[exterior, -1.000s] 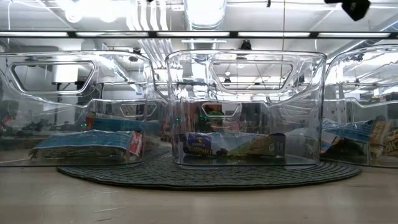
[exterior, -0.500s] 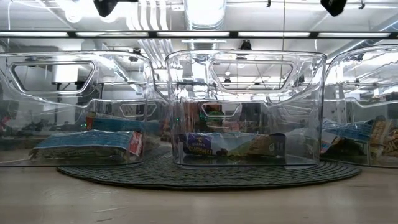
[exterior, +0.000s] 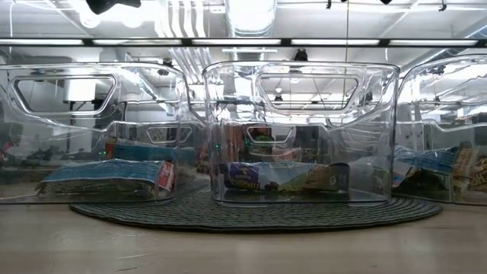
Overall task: Pick and place Granola Bars by type
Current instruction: Put the yellow granola bar into the right transparent bin
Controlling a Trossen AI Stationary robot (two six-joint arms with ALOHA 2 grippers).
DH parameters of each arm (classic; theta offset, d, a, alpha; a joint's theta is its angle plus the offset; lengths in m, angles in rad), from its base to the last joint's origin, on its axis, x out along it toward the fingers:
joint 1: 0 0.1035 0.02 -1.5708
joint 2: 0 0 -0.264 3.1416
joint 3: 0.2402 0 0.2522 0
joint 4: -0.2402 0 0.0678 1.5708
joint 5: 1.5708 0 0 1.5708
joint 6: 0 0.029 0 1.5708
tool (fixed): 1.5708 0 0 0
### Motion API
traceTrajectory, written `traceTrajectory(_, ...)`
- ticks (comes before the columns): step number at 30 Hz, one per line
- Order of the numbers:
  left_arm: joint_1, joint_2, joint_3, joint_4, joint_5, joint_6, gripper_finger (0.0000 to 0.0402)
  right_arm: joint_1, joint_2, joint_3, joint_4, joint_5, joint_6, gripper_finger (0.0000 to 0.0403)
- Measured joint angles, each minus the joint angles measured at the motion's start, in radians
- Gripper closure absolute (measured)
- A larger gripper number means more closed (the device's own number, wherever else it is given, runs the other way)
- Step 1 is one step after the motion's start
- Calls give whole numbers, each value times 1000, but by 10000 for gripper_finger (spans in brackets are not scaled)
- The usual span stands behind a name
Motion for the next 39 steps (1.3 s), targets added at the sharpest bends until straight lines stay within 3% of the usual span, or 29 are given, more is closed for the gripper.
traceTrajectory(7, 0, -9, 0, -7, -1, 1, 401, -83, 118, 122, -35, -94, -58, 304)
traceTrajectory(15, 0, -20, 1, -14, -1, 11, 401, -175, 257, 227, -82, -113, -109, 188)
traceTrajectory(20, 0, -27, 1, -14, -1, 10, 402, -251, 353, 315, -88, -247, -164, 140)
traceTrajectory(26, 0, -29, 2, -14, -1, 6, 401, -339, 483, 445, -173, -357, -307, 120)
traceTrajectory(32, 0, -29, 1, -14, -1, 7, 402, -382, 613, 581, -236, -377, -508, 126)
traceTrajectory(39, 0, -29, 0, -15, -1, 8, 402, -410, 744, 679, -285, -529, -638, 138)
